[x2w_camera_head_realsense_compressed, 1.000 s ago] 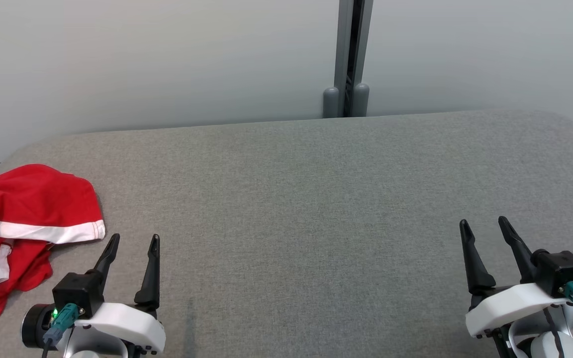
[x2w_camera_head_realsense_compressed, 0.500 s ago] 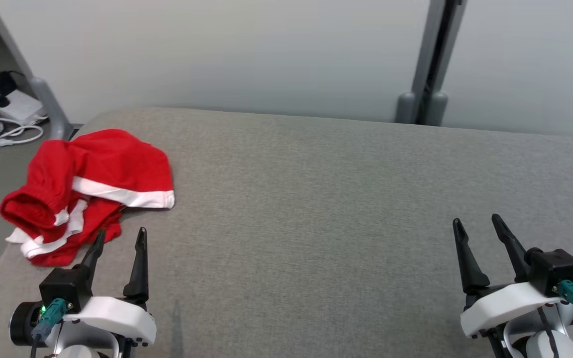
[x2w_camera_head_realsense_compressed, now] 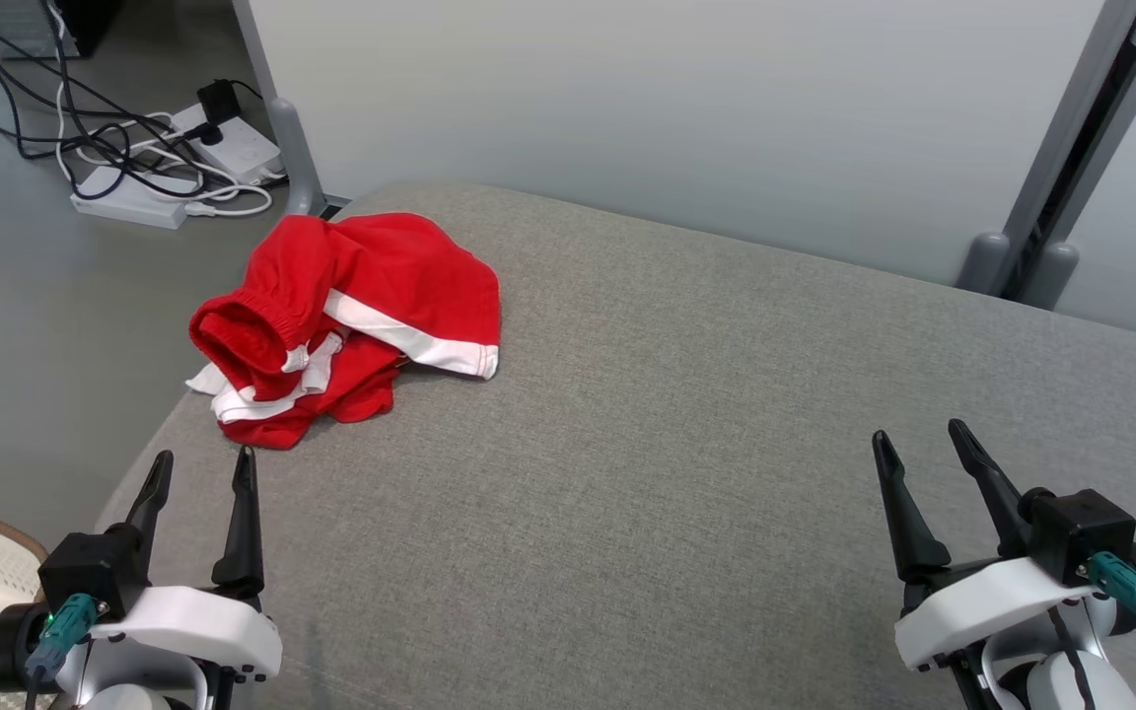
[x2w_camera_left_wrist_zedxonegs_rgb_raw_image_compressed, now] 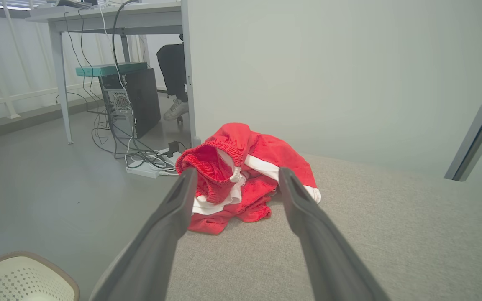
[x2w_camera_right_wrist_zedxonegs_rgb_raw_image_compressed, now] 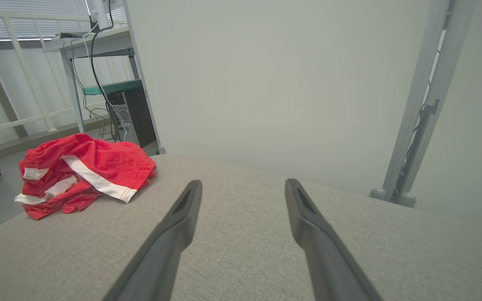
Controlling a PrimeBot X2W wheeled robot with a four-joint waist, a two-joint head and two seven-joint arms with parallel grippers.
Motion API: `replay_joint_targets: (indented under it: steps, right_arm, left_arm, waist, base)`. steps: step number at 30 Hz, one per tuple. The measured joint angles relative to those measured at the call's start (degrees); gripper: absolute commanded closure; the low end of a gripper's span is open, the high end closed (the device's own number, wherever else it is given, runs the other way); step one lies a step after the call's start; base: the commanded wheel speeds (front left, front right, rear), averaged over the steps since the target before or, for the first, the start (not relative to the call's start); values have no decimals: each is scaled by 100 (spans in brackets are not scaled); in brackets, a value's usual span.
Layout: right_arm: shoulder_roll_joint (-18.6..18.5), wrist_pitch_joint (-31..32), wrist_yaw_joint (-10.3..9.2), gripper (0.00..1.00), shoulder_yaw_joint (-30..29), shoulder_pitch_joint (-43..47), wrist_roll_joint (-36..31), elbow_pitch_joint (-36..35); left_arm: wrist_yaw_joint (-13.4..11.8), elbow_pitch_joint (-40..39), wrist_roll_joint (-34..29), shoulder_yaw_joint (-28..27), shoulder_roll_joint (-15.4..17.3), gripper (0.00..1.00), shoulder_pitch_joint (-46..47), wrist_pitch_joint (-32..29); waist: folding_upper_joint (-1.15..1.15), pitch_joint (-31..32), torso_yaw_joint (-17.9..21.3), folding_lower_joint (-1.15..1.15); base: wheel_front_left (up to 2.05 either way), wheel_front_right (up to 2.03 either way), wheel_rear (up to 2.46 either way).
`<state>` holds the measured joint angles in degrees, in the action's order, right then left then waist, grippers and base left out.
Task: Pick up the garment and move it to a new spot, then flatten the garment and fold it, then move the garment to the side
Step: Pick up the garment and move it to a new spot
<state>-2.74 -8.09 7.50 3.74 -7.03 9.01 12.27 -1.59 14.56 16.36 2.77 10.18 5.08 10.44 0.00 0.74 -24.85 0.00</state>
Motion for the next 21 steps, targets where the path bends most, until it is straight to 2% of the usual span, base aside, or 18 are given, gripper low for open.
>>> replay_joint_targets:
  steps: [9, 21]
  right_arm:
    - [-1, 1, 0, 0, 25, -1, -8, -8]
    - [0, 47, 0, 0, 91, -102, -8, -69]
  left_arm:
    - [-48, -67, 38, 20, 0, 0, 1, 18]
    - [-98, -216, 136, -18, 68, 0, 313, -22]
  waist:
    - [0, -44, -134, 0]
    - [0, -208, 52, 0]
  base:
    - [0, 0, 0]
    - [0, 0, 0]
